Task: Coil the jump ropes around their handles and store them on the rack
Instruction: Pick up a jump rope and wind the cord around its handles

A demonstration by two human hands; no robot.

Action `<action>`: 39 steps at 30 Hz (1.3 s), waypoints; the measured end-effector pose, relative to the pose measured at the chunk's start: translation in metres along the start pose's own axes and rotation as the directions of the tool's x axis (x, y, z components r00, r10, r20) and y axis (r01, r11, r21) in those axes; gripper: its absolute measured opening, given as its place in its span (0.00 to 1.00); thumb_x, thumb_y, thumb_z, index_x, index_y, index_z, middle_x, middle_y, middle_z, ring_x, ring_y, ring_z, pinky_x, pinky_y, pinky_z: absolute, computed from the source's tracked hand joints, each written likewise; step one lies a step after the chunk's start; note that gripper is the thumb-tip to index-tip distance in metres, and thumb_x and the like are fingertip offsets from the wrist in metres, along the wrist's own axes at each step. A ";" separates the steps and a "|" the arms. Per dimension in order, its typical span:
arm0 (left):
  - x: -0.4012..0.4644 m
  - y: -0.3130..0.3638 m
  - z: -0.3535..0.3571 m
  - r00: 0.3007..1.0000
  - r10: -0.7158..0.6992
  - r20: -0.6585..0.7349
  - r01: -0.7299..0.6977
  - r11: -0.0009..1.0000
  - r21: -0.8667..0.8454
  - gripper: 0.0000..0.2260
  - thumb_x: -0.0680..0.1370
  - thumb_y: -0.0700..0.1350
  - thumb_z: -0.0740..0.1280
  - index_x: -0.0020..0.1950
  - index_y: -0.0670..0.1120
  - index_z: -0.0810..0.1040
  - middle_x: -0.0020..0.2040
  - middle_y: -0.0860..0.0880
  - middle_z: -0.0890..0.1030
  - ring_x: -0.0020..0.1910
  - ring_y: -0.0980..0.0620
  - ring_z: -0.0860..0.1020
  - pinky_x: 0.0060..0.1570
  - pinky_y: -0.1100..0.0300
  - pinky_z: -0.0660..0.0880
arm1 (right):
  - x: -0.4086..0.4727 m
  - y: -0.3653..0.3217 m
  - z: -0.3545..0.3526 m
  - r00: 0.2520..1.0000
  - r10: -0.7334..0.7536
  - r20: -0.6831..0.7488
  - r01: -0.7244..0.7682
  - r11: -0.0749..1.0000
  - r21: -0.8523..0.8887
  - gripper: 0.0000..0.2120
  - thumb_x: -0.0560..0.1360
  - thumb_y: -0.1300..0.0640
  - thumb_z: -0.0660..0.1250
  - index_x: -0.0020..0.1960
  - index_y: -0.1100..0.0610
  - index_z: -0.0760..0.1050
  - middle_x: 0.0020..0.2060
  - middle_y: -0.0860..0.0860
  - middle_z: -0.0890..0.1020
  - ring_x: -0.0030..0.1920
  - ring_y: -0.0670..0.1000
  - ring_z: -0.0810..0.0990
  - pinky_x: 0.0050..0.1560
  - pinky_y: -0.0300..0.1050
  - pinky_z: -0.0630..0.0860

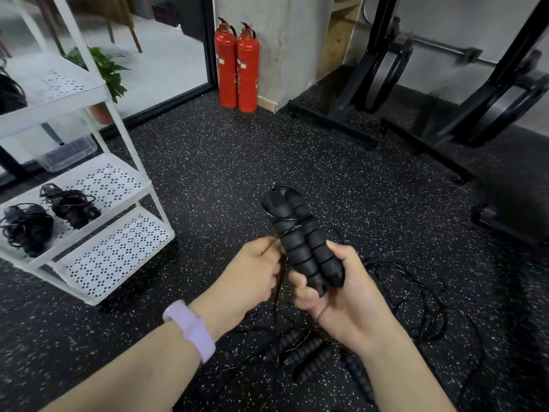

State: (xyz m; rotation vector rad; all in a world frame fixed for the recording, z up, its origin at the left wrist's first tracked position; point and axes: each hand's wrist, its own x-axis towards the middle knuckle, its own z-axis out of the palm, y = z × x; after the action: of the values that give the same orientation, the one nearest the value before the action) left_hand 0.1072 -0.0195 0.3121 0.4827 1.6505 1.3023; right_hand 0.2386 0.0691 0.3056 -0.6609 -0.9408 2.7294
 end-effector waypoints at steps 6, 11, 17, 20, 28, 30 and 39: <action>-0.003 -0.007 -0.002 0.970 0.237 0.057 -0.241 0.892 0.383 0.10 0.85 0.41 0.60 0.49 0.46 0.80 0.30 0.63 0.78 0.27 0.62 0.70 0.31 0.71 0.67 | 0.003 0.005 -0.001 0.970 -0.148 -0.195 0.128 0.986 -0.111 0.26 0.83 0.46 0.57 0.64 0.67 0.79 0.36 0.58 0.74 0.30 0.50 0.69 0.32 0.42 0.68; -0.004 -0.003 -0.005 0.965 0.223 0.137 -0.259 0.891 0.372 0.15 0.87 0.45 0.57 0.44 0.42 0.75 0.30 0.61 0.74 0.31 0.60 0.69 0.35 0.64 0.67 | 0.001 -0.005 -0.003 0.982 -0.144 -0.125 0.159 0.980 0.118 0.23 0.82 0.45 0.57 0.57 0.63 0.80 0.36 0.58 0.73 0.30 0.49 0.67 0.31 0.41 0.66; -0.011 -0.003 -0.004 0.937 0.319 0.141 -0.314 0.591 0.743 0.15 0.85 0.52 0.56 0.42 0.50 0.74 0.29 0.55 0.75 0.32 0.53 0.74 0.38 0.52 0.71 | -0.002 -0.002 -0.011 0.921 -0.292 -0.257 0.166 0.893 -0.419 0.21 0.81 0.42 0.60 0.56 0.56 0.83 0.38 0.57 0.81 0.33 0.51 0.76 0.36 0.43 0.73; -0.005 0.000 -0.008 0.944 0.304 0.130 -0.289 0.568 0.771 0.16 0.83 0.47 0.58 0.38 0.45 0.76 0.29 0.52 0.75 0.35 0.47 0.75 0.40 0.52 0.71 | -0.005 0.003 -0.012 0.887 -0.394 -0.239 0.095 0.664 -0.742 0.20 0.77 0.38 0.60 0.59 0.47 0.82 0.49 0.49 0.86 0.48 0.49 0.84 0.52 0.49 0.79; -0.001 0.008 -0.011 0.995 -0.102 0.023 0.089 0.942 0.323 0.28 0.65 0.75 0.59 0.39 0.51 0.77 0.30 0.53 0.74 0.23 0.55 0.66 0.29 0.57 0.60 | -0.007 0.019 0.000 0.873 -0.474 -0.114 -0.087 0.077 -0.993 0.31 0.80 0.32 0.52 0.80 0.40 0.55 0.62 0.37 0.78 0.59 0.43 0.78 0.56 0.41 0.73; 0.002 0.011 -0.015 0.979 -0.199 0.048 0.190 0.971 0.145 0.28 0.63 0.77 0.63 0.35 0.51 0.77 0.31 0.53 0.69 0.24 0.55 0.61 0.25 0.61 0.55 | -0.007 0.021 0.004 0.856 -0.512 -0.070 -0.116 -0.060 -0.991 0.35 0.82 0.36 0.54 0.84 0.45 0.46 0.62 0.45 0.79 0.56 0.48 0.79 0.53 0.45 0.73; 0.009 0.006 -0.019 0.988 -0.157 0.002 0.156 0.985 0.079 0.20 0.79 0.59 0.68 0.35 0.48 0.69 0.25 0.53 0.65 0.21 0.57 0.59 0.20 0.65 0.54 | 0.001 0.033 0.008 0.791 -0.609 -0.060 -0.125 -0.065 -0.990 0.47 0.74 0.31 0.67 0.82 0.44 0.45 0.57 0.41 0.77 0.53 0.43 0.74 0.57 0.44 0.73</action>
State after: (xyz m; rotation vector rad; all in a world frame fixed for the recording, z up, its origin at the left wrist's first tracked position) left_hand 0.0856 -0.0203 0.3135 0.3957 1.7020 1.1219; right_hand 0.2334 0.0390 0.2906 -1.0937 -2.4750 0.8079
